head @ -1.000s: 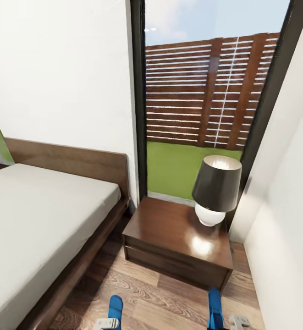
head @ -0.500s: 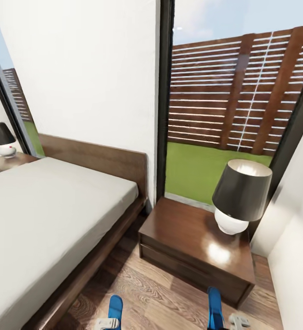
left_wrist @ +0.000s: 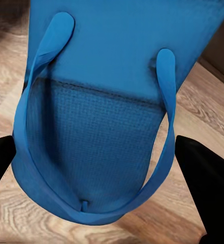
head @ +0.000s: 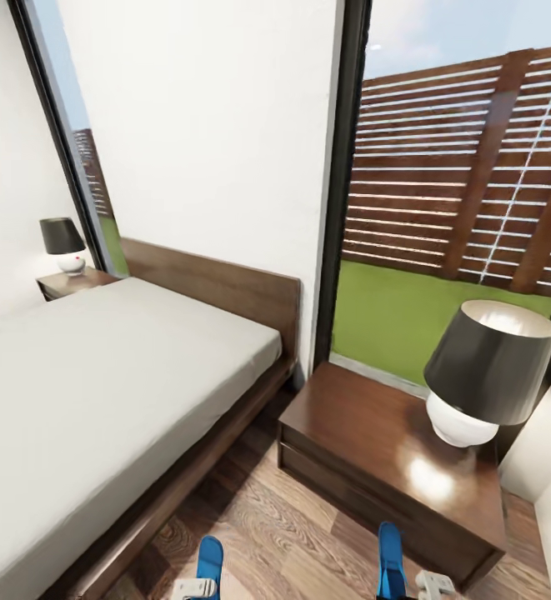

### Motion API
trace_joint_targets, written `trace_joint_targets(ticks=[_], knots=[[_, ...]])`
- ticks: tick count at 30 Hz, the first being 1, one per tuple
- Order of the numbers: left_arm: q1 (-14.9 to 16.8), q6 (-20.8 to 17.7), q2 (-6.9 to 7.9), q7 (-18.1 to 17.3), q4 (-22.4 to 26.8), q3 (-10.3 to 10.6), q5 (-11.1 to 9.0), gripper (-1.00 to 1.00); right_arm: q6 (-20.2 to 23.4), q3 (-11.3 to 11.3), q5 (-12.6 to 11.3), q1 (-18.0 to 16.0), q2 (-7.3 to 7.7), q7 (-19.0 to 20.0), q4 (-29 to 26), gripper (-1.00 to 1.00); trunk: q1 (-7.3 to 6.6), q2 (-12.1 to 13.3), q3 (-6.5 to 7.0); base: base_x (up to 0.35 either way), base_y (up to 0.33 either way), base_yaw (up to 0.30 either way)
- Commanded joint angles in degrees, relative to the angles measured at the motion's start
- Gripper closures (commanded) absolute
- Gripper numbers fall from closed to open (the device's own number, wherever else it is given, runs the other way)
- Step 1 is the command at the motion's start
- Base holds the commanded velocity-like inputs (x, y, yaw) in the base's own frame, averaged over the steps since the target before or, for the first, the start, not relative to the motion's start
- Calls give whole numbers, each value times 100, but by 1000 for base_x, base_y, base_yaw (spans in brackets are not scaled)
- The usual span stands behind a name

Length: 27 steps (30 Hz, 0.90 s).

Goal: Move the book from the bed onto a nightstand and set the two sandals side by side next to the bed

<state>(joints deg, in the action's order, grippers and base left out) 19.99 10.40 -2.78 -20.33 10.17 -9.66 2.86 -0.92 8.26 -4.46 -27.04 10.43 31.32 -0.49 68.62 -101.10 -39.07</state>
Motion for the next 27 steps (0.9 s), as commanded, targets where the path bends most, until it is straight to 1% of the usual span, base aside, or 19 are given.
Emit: trace_joint_targets(ticks=[1,27], knots=[[5,14,-3,-23,-6,-44,31,100,-4,1,-46,-3,3,23,8,100,-1,-3,-5,0,-2,288],[5,14,-3,-23,-6,-42,31,100,-4,0,-46,-3,-15,23,7,100,-1,-3,-5,0,0,288]])
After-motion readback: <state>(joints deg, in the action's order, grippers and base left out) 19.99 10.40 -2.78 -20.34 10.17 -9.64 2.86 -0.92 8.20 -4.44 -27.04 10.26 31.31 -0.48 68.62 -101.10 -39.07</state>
